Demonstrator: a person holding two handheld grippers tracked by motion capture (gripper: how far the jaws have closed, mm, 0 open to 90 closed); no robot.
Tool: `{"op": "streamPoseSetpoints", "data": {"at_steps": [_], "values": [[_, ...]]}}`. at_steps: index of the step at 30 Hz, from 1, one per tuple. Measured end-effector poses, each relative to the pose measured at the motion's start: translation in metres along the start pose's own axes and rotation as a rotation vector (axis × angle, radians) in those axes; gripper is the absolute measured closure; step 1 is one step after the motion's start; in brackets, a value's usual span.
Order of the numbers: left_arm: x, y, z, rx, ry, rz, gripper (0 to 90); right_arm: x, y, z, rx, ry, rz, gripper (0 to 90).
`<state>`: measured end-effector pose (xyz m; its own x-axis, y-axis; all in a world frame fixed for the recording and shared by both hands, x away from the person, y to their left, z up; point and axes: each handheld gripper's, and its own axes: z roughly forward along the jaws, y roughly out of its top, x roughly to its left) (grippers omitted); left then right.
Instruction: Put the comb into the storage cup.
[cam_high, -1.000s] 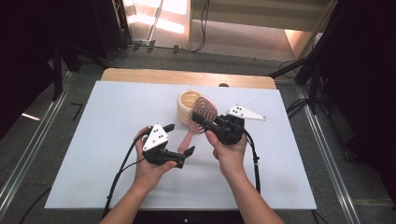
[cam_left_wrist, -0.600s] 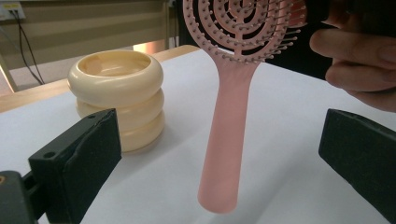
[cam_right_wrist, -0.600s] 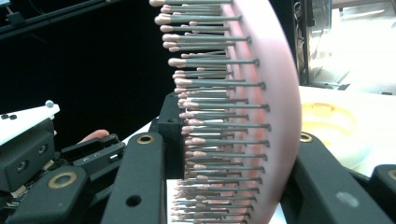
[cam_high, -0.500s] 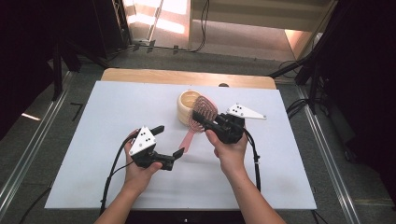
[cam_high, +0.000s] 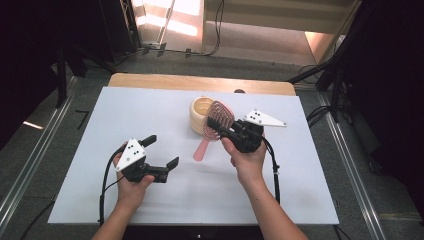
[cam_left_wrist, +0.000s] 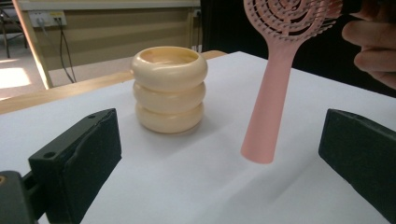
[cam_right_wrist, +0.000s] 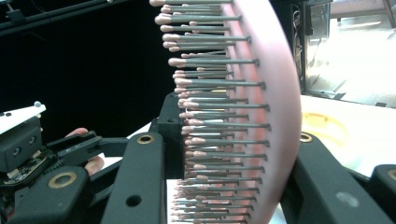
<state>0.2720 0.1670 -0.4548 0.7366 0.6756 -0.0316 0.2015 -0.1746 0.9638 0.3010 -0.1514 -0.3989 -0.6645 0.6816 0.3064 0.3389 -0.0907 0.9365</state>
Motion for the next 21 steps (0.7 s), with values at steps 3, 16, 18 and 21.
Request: {"op": "streamPoseSetpoints", "data": {"at_steps": [3, 16, 18, 21], "values": [[0.004, -0.002, -0.006, -0.005, 0.023, -0.008, 0.0, 0.0, 0.001, 0.0, -0.003, 0.001, -0.008, 62.0], [0.021, -0.012, -0.027, 0.003, 0.073, -0.007, 0.0, -0.007, 0.006, -0.003, -0.017, -0.006, -0.015, 62.1], [0.022, -0.013, -0.03, 0.0, 0.079, -0.008, 0.0, -0.008, 0.007, -0.003, -0.017, -0.011, -0.019, 62.1], [0.026, -0.015, -0.035, -0.003, 0.085, -0.007, 0.0, -0.009, 0.009, -0.004, -0.021, -0.011, -0.018, 62.1]]}}
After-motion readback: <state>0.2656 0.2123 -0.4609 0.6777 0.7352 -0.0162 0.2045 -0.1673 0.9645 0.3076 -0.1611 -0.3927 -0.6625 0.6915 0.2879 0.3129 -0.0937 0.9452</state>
